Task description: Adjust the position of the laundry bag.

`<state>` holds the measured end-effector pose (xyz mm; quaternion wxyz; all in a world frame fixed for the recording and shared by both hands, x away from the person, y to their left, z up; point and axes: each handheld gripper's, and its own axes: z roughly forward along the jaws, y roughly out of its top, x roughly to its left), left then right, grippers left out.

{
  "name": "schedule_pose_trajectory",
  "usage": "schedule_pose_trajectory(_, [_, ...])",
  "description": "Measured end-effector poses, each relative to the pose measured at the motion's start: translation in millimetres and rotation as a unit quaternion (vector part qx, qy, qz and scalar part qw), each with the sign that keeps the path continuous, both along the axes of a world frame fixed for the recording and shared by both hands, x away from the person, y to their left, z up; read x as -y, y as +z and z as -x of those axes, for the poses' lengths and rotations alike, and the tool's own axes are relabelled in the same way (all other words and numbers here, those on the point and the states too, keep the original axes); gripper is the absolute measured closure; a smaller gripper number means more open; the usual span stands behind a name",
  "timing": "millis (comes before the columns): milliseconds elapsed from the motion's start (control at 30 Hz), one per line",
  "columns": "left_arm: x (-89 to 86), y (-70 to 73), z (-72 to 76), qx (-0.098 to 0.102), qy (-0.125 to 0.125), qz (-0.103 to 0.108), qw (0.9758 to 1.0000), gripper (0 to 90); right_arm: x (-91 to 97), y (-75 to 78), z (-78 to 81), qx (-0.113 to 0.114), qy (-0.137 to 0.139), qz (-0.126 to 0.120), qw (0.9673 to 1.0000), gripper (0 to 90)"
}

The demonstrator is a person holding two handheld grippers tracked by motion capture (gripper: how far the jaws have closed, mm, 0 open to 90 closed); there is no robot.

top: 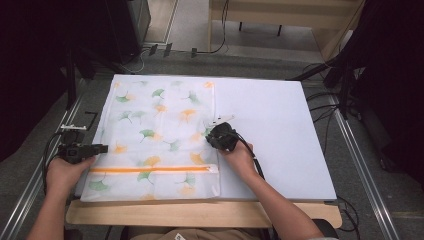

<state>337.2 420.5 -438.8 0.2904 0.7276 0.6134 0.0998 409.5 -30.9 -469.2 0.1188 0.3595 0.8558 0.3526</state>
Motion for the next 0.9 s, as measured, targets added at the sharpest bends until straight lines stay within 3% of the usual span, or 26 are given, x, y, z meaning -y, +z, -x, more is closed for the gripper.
schedule_pose_trajectory(33, [0.8,0.0,-0.4,0.0,0.0,-0.003,1.0,74.5,0.4,0.1,-0.3,-0.002,0.001,-0.001,1.0,86.8])
schedule_pose_trajectory(100, [2.6,0.1,-1.5,-0.003,0.0,-0.008,1.0,85.4,0.8,0.2,-0.8,-0.006,0.001,-0.005,1.0,88.2])
schedule_pose_trajectory(133, [3.0,0.4,-2.2,-0.006,-0.001,-0.008,0.9999,85.4,0.9,0.2,-1.1,-0.006,0.001,-0.006,1.0,88.8])
schedule_pose_trajectory(200, [3.3,1.6,-3.4,-0.008,0.001,-0.001,1.0,90.0,1.4,0.8,-1.7,-0.014,-0.003,-0.008,0.9999,89.7])
schedule_pose_trajectory(300, [2.9,2.9,-3.1,-0.006,0.002,0.003,1.0,90.0,3.7,2.2,-2.8,-0.028,-0.006,-0.016,0.9995,89.7])
schedule_pose_trajectory(500, [4.5,6.6,-3.5,0.002,-0.005,0.017,0.9998,90.0,7.2,3.3,-3.2,-0.027,-0.003,-0.014,0.9995,89.7])
schedule_pose_trajectory(700, [17.6,10.0,-11.1,0.005,-0.032,0.025,0.9992,90.0,24.3,7.8,-5.4,-0.038,-0.013,-0.025,0.9989,89.3])
schedule_pose_trajectory(900, [43.9,12.9,-23.9,0.006,-0.072,0.03,0.9969,90.0,56.3,14.6,-7.9,-0.049,-0.043,-0.032,0.9974,89.3])
